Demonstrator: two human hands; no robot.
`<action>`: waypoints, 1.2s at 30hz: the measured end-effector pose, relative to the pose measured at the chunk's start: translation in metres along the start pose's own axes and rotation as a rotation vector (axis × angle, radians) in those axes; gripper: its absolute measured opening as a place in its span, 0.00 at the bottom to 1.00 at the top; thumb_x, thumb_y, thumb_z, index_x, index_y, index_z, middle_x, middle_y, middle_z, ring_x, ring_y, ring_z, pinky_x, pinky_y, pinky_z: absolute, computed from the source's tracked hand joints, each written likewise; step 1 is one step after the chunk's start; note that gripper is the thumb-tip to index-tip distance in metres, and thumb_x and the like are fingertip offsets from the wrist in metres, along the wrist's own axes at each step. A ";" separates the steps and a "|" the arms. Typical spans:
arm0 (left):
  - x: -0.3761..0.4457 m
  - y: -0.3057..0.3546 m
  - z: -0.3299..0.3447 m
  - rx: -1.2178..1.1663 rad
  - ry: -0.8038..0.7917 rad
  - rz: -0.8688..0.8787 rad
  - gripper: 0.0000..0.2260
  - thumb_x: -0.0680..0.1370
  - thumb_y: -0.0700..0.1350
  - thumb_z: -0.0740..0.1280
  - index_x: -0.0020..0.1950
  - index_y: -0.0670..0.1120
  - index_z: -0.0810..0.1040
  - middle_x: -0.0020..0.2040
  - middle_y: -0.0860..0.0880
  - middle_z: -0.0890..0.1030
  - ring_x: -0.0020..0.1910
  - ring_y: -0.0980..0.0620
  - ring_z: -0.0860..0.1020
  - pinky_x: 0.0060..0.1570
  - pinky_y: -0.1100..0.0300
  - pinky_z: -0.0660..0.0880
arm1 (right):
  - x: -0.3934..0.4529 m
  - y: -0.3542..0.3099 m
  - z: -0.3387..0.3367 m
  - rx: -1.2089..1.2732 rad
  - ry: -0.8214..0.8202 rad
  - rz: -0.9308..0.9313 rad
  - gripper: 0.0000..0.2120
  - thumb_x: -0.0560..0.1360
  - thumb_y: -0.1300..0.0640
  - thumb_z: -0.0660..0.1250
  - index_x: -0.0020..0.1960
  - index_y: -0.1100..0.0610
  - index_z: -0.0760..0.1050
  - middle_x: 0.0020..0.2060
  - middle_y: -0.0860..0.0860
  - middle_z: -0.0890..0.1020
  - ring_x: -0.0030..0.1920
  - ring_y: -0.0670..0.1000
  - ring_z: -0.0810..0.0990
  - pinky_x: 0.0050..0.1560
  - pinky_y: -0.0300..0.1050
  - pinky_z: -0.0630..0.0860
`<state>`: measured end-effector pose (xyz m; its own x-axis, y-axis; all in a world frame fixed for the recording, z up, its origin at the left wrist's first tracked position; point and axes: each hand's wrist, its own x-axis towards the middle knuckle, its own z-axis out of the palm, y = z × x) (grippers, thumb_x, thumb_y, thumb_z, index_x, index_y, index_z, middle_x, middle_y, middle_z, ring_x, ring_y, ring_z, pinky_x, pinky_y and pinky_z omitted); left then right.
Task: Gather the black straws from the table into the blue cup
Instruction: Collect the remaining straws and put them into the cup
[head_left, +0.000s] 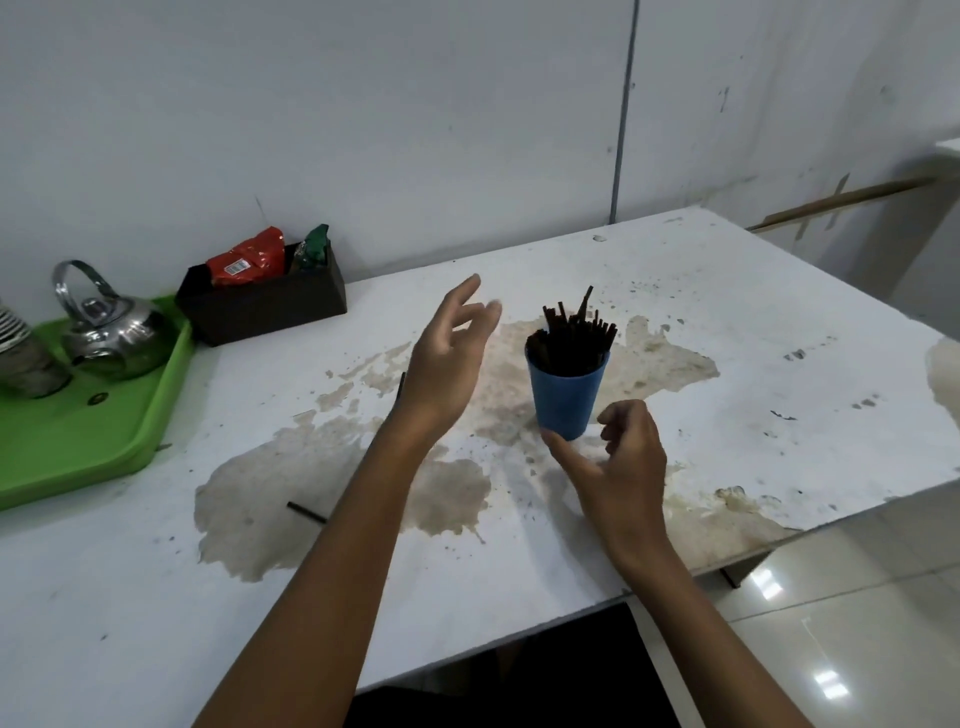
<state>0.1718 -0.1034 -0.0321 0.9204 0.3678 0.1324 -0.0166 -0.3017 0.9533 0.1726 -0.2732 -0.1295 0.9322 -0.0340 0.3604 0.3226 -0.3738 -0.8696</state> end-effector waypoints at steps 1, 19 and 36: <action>-0.004 -0.007 -0.011 0.031 0.022 -0.001 0.19 0.81 0.57 0.63 0.72 0.62 0.70 0.68 0.57 0.75 0.66 0.56 0.73 0.58 0.60 0.71 | -0.005 -0.004 0.000 -0.020 -0.015 -0.045 0.19 0.67 0.50 0.78 0.44 0.53 0.68 0.39 0.47 0.71 0.41 0.50 0.70 0.39 0.36 0.65; -0.137 -0.120 -0.139 0.908 0.246 0.009 0.26 0.71 0.69 0.63 0.65 0.59 0.76 0.64 0.59 0.77 0.65 0.53 0.73 0.60 0.53 0.75 | -0.015 -0.043 0.111 -0.286 -0.675 -0.490 0.18 0.79 0.60 0.62 0.68 0.52 0.72 0.68 0.52 0.72 0.71 0.53 0.65 0.66 0.42 0.65; -0.095 -0.119 -0.138 0.928 0.263 0.000 0.16 0.74 0.68 0.64 0.54 0.61 0.80 0.50 0.62 0.81 0.52 0.53 0.75 0.50 0.51 0.75 | -0.017 -0.035 0.109 -0.190 -0.610 -0.455 0.15 0.77 0.48 0.67 0.61 0.52 0.76 0.56 0.48 0.78 0.61 0.46 0.72 0.58 0.35 0.67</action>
<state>0.0325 0.0183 -0.1204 0.8018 0.5187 0.2968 0.4023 -0.8358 0.3737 0.1637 -0.1588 -0.1419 0.6583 0.6552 0.3705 0.7123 -0.3831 -0.5881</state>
